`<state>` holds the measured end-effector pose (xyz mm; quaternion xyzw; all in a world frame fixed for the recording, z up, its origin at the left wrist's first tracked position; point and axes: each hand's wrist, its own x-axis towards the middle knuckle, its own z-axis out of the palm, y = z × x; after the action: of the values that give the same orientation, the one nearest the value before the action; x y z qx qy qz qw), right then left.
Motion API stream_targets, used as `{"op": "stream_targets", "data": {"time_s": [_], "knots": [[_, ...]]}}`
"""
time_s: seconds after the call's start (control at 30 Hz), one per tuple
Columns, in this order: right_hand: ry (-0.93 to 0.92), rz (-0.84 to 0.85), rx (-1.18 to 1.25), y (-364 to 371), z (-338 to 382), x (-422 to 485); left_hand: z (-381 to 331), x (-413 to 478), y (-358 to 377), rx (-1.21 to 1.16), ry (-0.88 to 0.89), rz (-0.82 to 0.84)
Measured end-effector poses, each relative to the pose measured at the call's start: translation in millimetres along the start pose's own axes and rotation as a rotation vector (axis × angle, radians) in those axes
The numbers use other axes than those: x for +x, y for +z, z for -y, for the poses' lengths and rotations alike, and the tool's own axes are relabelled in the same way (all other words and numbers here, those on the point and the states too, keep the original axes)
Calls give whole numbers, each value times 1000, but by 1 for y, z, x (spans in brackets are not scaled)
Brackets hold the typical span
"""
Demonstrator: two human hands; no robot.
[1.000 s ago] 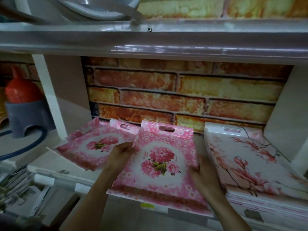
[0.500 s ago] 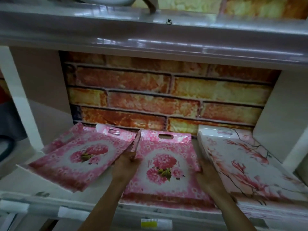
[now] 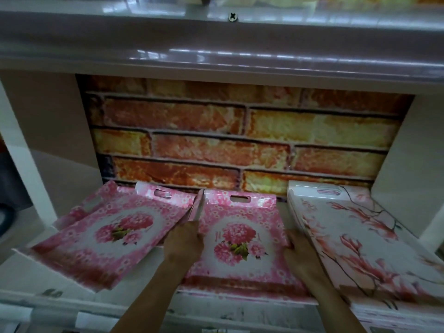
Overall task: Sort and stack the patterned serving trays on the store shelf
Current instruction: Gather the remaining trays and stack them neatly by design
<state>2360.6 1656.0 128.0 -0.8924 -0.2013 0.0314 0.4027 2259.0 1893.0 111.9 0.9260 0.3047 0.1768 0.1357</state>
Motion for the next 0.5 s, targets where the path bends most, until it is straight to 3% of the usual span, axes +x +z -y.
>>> {"op": "stream_targets", "data": {"time_s": [0.5], "knots": [[-8, 1, -170, 21, -28, 28, -19, -2, 2, 373, 38, 33]]}}
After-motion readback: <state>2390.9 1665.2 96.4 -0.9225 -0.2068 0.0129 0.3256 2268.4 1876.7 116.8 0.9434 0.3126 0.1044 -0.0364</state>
